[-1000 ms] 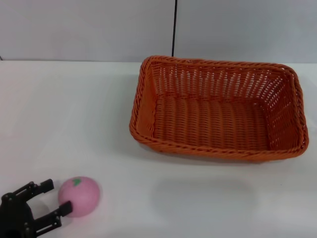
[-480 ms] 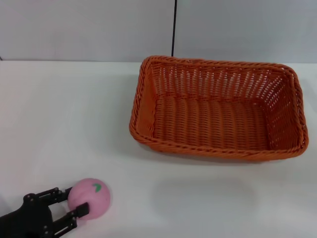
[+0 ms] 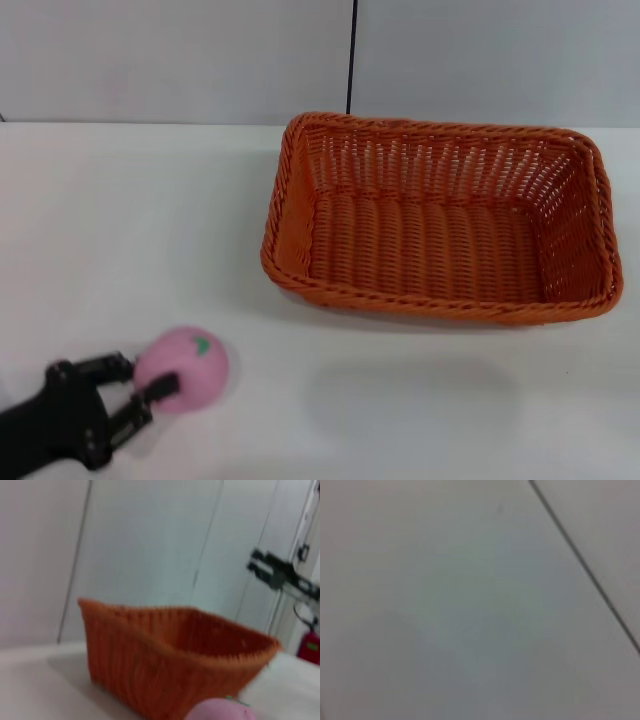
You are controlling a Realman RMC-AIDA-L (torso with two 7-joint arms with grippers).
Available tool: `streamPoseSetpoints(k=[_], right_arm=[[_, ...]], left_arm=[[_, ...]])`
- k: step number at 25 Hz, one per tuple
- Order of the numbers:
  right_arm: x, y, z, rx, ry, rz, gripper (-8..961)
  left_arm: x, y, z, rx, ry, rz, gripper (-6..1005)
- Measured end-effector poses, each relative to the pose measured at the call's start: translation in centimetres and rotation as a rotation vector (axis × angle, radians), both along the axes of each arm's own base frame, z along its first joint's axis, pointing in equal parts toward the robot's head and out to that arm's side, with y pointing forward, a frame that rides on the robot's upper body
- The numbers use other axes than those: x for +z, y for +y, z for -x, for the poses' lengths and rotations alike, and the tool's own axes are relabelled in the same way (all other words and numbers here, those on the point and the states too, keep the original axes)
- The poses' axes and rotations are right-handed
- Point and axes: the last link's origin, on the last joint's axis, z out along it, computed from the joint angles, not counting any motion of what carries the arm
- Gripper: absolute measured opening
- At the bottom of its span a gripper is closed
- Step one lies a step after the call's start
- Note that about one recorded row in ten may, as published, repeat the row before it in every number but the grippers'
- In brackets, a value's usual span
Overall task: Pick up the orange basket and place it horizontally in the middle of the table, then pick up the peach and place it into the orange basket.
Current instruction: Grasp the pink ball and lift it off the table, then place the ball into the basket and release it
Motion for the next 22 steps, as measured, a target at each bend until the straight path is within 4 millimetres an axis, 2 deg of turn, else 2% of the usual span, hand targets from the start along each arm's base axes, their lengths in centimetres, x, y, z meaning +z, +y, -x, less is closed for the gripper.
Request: streamPoseSetpoints(k=[2,3,4,7,8,9,13,14,16,17,18,19,21,22], right_arm=[[0.0,-0.2,-0.2,-0.012,0.007,-0.007,627],[0.0,-0.2,-0.2,-0.012,0.007,-0.007,627],[-0.1,-0.3,-0.3,-0.015,0.01,-0.006,627],[-0.2,-0.3,-0.3,-0.018,0.014,-0.004,626],[-0.2,-0.3,-0.3,-0.019,0.016,-0.003,626],[-0.3,-0.3,-0.3,-0.02,0.02,-0.001,626],[-0.6,-0.3,-0.2,-0.02,0.03,0.005,626],[-0.7,-0.4,-0.2,-0.023,0.036,0.007,626],[-0.8,-0.4,-0.3,-0.025,0.039,0.009,626],[-0.8,-0.4,-0.3,-0.025,0.039,0.009,626],[-0.8,-0.5,-0.3,-0.026,0.039,0.009,626],[-0.8,-0.5,-0.3,-0.027,0.039,0.009,626],[-0.8,-0.5,-0.3,-0.027,0.039,0.009,626],[-0.8,-0.6,-0.4,-0.028,0.039,0.009,626]], left_arm=[[1.3,1.0,-0.7,-0.02,-0.057,-0.086,289],[1.3,1.0,-0.7,-0.02,-0.057,-0.086,278],[1.8,2.1,-1.6,-0.059,-0.087,-0.119,266],[1.4,3.9,-3.2,-0.12,-0.127,-0.115,242],[1.4,3.9,-3.2,-0.12,-0.127,-0.115,236],[0.3,5.8,-5.2,-0.179,-0.17,-0.082,230],[-1.3,7.8,-7.7,-0.252,-0.2,-0.024,208],[-3.0,9.2,-9.9,-0.31,-0.212,0.002,204],[-4.2,10.0,-11.2,-0.336,-0.209,0.002,195],[-4.2,10.0,-11.2,-0.336,-0.209,0.002,191],[-6.1,11.1,-12.9,-0.343,-0.194,-0.009,187],[-7.4,11.6,-13.8,-0.333,-0.173,-0.026,182],[-8.6,12.1,-14.4,-0.309,-0.144,-0.047,174],[-8.6,12.1,-14.4,-0.309,-0.144,-0.047,169]])
